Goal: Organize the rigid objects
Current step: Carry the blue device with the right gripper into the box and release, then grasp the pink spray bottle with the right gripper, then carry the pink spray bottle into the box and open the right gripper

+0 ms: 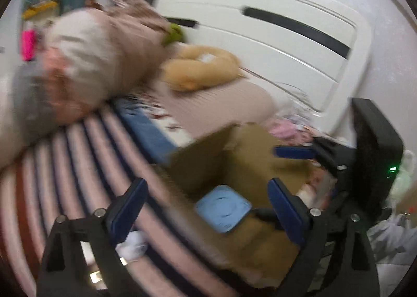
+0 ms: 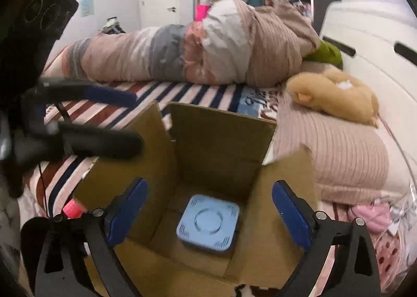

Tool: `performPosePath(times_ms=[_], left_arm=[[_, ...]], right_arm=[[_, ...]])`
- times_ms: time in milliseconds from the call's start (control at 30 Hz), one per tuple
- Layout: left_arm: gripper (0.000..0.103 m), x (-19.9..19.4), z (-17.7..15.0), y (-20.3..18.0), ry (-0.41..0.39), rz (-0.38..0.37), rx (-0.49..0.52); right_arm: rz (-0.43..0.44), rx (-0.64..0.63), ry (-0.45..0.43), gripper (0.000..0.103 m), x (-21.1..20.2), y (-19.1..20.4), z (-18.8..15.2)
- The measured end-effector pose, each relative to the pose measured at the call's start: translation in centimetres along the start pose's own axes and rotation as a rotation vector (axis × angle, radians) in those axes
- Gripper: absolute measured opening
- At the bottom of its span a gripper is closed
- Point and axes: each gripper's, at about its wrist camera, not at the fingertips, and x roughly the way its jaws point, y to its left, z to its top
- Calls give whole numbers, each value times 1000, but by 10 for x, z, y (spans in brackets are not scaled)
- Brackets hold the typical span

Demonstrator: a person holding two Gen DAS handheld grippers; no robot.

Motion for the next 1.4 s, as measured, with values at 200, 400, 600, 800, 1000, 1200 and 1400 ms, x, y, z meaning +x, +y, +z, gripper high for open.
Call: performPosePath(times_ms=[200,400,600,800,1000,1200,1400], left_arm=[[92,-60,-46,60,-62,167,-86],[92,-90,-119,117,-50,294,-169],[92,-78,-178,150,-5,306,-239],[92,-59,-208,162,27,271,-299],[92,-47,-214,158,33,173,-313],[92,-41,-195,132,17,12,-300],[92,-50,-165,110,-45,-130,-323]], right_arm=[[99,-90,-153,96,-23,56,14],[377,-172,-75,96,-6,136,29],[400,-237,271,83,84,204,-1],[421,-134,580,62,165,210,-38],[397,-138,536,31,157,195,-38],[355,-190,384,28,111,178,-36],[336,-215,182,27,58,167,-23]])
